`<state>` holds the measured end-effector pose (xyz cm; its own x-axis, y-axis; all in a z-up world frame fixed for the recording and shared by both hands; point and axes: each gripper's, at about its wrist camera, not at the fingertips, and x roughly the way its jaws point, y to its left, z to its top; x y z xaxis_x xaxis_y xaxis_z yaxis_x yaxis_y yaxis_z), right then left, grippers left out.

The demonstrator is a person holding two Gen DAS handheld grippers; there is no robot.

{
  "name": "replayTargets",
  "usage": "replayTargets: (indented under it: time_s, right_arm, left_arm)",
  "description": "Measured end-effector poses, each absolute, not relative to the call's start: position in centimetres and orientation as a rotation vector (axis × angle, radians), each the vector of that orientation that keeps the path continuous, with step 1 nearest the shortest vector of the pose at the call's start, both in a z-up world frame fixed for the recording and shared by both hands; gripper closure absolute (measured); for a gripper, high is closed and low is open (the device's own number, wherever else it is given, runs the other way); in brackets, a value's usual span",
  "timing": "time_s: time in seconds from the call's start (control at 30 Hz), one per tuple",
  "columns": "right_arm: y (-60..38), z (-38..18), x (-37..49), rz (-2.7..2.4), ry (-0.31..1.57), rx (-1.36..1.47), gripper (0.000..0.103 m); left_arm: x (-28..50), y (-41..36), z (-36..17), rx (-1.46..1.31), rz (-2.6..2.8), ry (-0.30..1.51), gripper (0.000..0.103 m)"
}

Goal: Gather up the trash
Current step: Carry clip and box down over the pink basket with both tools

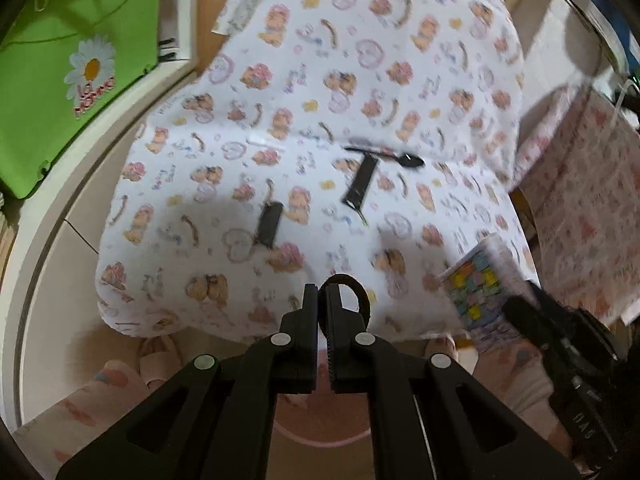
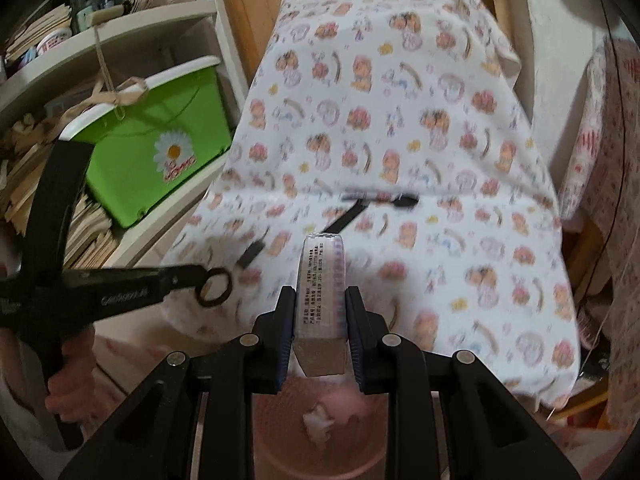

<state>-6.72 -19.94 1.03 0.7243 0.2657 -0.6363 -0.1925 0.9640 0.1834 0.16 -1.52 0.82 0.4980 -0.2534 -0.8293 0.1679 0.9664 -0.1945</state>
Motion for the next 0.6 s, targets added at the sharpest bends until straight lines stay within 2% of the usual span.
replayTargets:
  time_s: [0.2, 0.33, 0.47, 0.6]
  right_arm:
    - [-18.5, 0.0, -7.4, 0.295, 0.769, 0.057, 0.076]
    - [-18.5, -2.1, -6.6, 0.292, 0.848, 0.068, 0.076]
    - [-19.1, -4.5, -5.5, 0.296, 0.960, 0.160, 0.076]
    - [-18.4, -6.8, -5.0, 0.320, 1.053, 0.177, 0.076]
  left_arm:
    - [-0.5, -1.8, 0.0, -0.069, -0.271, 1.077, 0.100]
    - [-0.7, -0.5, -2.8, -0.104, -0.243, 1.115, 0.100]
    - [-0.7, 0.4, -6.2, -0.188, -0.294, 1.239, 0.100]
    - [-1.2, -0.5, -7.3, -0.130, -0.281, 1.251, 0.100]
